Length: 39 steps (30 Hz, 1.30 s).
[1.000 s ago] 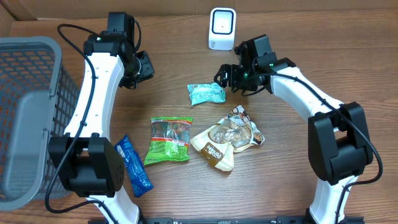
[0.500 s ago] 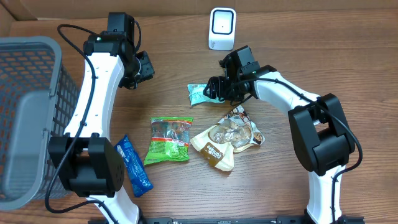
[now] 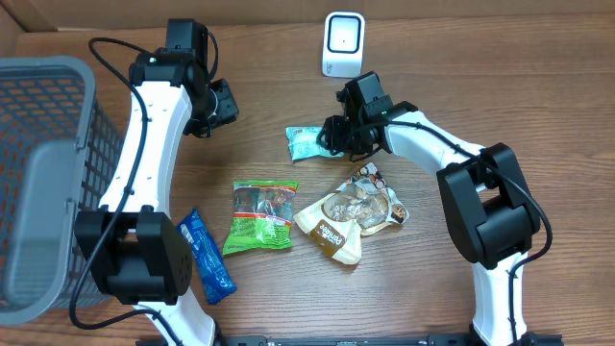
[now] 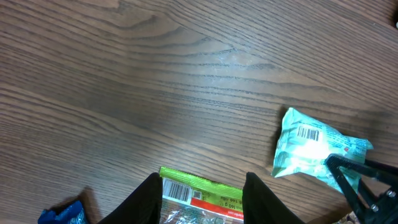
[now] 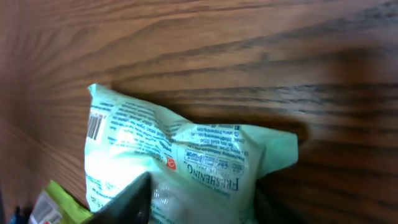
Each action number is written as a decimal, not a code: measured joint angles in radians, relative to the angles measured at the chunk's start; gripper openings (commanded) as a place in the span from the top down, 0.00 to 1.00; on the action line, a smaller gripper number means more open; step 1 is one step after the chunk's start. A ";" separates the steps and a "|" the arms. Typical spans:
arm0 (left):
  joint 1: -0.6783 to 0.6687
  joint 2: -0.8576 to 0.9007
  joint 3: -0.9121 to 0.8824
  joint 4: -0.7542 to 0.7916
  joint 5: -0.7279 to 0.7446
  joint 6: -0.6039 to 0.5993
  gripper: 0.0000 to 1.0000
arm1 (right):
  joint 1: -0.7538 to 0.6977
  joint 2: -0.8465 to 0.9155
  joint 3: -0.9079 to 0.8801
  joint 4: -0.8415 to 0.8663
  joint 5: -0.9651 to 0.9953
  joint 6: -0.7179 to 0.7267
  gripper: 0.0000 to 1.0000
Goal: Scan the item barcode
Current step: 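Regrasp the pale green pack with the right gripper and lift it, then carry the pale green pack to the white scanner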
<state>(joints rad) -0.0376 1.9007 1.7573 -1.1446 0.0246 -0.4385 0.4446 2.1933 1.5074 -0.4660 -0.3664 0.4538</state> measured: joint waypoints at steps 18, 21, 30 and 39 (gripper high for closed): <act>0.000 0.000 -0.033 0.019 0.000 0.000 0.65 | -0.064 0.006 0.002 -0.079 -0.226 -0.093 0.96; 0.000 0.000 -0.033 0.019 0.000 0.000 0.64 | -0.071 -0.005 -0.008 -0.113 -0.265 -0.157 0.96; 0.000 0.000 -0.033 0.019 0.000 0.000 0.72 | -0.072 -0.238 -0.025 -0.188 -0.309 -0.305 0.96; 0.000 0.000 -0.034 0.015 0.000 0.007 0.53 | -0.072 -0.525 -0.025 -0.209 -0.302 -0.428 0.96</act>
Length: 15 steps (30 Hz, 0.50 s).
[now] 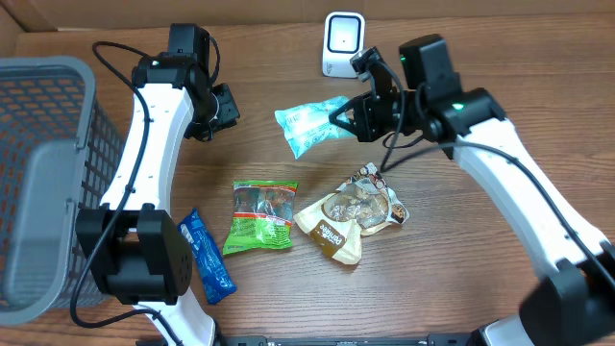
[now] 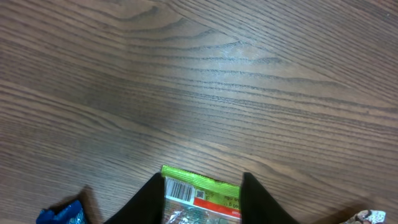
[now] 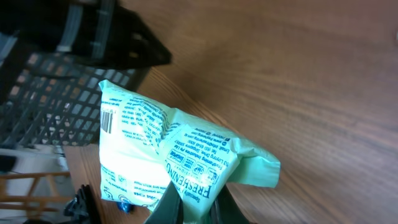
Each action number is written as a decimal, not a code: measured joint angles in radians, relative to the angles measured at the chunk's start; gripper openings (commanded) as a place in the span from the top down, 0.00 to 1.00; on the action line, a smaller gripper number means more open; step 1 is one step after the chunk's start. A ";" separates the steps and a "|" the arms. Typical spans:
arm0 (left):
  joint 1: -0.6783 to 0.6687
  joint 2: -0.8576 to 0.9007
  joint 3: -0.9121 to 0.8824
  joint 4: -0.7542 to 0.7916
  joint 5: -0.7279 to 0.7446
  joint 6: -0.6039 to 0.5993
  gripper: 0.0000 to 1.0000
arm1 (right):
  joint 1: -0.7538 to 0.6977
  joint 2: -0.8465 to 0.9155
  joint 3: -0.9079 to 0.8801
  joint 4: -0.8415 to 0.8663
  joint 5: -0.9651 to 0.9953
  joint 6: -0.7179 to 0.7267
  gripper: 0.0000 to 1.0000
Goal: Scan the item barcode
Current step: 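Carry the pale green pack to the white scanner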
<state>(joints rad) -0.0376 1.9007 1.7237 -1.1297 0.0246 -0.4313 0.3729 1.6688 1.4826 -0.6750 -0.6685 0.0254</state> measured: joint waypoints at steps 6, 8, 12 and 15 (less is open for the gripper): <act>0.000 0.000 0.000 0.000 0.000 0.007 0.16 | 0.000 -0.094 0.000 0.000 0.075 -0.039 0.96; 0.000 0.000 0.000 -0.001 0.000 0.011 0.00 | 0.000 -0.111 0.000 -0.001 0.119 -0.045 0.96; 0.000 0.000 -0.001 -0.001 0.000 0.007 0.00 | 0.000 -0.119 0.000 -0.022 0.207 -0.051 0.96; 0.000 0.000 -0.001 -0.001 0.000 0.007 0.00 | 0.000 -0.119 0.000 -0.026 0.270 -0.052 0.96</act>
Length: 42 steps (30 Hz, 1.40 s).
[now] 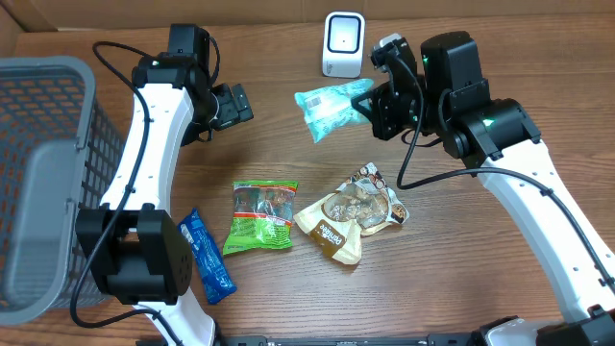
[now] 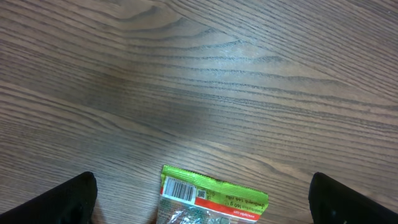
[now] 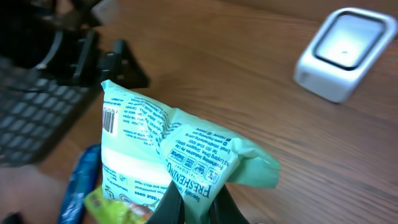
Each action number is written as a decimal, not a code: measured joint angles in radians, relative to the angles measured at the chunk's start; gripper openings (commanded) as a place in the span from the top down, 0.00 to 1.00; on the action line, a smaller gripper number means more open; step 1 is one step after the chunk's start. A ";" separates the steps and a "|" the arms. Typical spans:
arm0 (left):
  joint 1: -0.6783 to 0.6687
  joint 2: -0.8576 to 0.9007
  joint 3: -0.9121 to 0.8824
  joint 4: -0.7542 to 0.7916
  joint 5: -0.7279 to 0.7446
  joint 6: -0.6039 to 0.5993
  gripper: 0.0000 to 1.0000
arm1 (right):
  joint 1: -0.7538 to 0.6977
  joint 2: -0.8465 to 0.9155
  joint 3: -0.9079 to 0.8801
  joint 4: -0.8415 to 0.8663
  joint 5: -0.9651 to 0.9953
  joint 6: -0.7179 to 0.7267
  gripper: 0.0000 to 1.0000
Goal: Scan the item barcode
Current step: 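Carry the pale green pack to the white scanner, then hold the pack's barcode against the white scanner with the right gripper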
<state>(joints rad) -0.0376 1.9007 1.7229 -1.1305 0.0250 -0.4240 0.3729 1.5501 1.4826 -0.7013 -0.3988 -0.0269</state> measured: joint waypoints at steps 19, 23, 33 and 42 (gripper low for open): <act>0.000 0.000 0.000 -0.003 0.000 0.000 0.00 | 0.000 0.031 0.000 0.164 0.355 0.008 0.96; 0.000 0.000 0.000 -0.032 0.000 0.013 0.00 | 0.000 0.068 0.000 0.256 0.426 -0.049 0.96; 0.000 0.000 0.063 -0.099 0.035 0.161 0.00 | 0.001 0.160 0.000 0.499 0.550 -0.389 0.96; 0.000 0.000 0.178 -0.120 0.050 0.195 0.00 | 0.001 0.314 0.000 0.701 0.580 -0.645 0.96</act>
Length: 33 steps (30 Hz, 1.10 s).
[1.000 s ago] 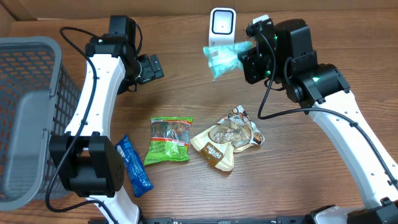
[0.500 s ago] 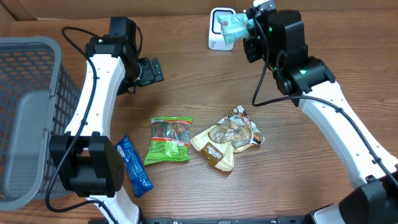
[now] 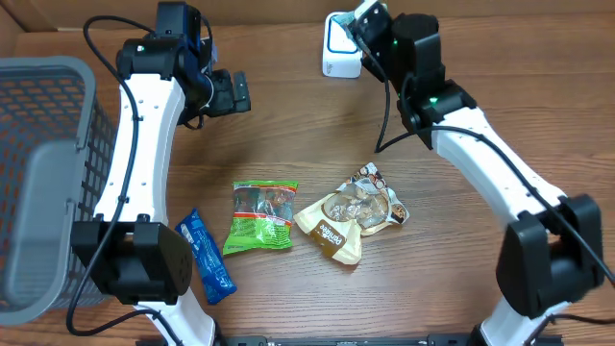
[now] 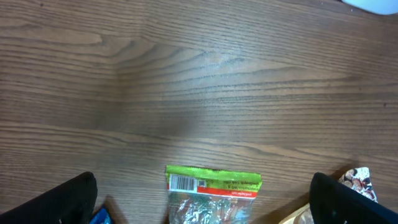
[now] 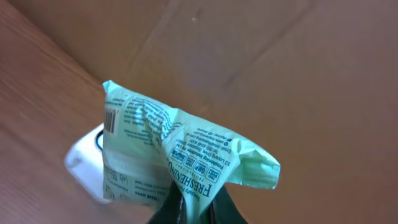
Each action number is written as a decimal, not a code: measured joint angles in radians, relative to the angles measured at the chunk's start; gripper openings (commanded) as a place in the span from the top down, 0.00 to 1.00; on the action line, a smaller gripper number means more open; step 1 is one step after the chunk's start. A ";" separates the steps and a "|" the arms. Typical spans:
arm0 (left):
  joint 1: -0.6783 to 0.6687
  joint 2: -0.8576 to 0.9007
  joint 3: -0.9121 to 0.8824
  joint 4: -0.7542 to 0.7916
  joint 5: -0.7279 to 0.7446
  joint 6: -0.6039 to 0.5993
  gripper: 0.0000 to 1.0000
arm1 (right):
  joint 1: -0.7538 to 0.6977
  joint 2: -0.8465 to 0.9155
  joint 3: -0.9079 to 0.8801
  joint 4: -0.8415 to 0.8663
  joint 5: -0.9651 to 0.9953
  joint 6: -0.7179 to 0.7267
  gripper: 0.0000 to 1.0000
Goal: Scan the item barcode
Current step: 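Hold the pack's barcode against the white scanner with the right gripper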
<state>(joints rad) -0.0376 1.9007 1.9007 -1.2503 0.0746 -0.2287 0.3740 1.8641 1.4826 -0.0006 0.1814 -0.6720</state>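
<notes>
A mint-green packet (image 5: 155, 146) hangs from my right gripper (image 5: 186, 208), which is shut on its lower crimped end. Its barcode (image 5: 111, 119) sits on the upper left edge. The white scanner (image 5: 84, 171) shows just behind the packet's left side. In the overhead view my right gripper (image 3: 368, 29) is right beside the scanner (image 3: 338, 53) at the back edge, and the packet is mostly hidden there. My left gripper (image 3: 231, 93) hovers wide open over bare wood, its fingers (image 4: 71, 199) at the frame's lower corners.
A green snack packet (image 3: 261, 216) and a tan snack bag (image 3: 351, 216) lie mid-table. A blue packet (image 3: 205, 255) lies near the left arm's base. A grey mesh basket (image 3: 48, 173) fills the left edge. Brown cardboard backs the table.
My right gripper has carried the mint packet from over the table to right in front of the scanner. My left gripper has shifted slightly toward the back and stays wide open.
The mint packet first lay on the table with my right gripper's fingers around it. Then it was held in the air, shut in the fingers. It then hung nearer the scanner while my left gripper had opened wide. Now the packet is at the scanner.
</notes>
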 measured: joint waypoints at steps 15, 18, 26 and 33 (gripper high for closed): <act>0.000 0.000 0.000 0.000 0.000 0.001 0.00 | 0.004 0.175 0.000 0.411 0.132 -0.403 0.96; 0.000 0.000 0.000 0.000 0.000 0.001 0.00 | 0.016 0.237 0.000 0.510 0.158 -0.512 0.96; 0.000 0.000 0.000 0.000 0.001 0.001 0.00 | 0.047 0.332 0.000 0.623 0.144 -0.686 0.96; 0.000 0.000 0.000 0.000 0.001 0.001 0.00 | 0.042 0.404 0.000 0.665 0.136 -0.780 0.96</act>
<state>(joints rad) -0.0376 1.9007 1.9007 -1.2507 0.0753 -0.2279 0.4156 2.2684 1.4826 0.6643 0.3172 -1.4525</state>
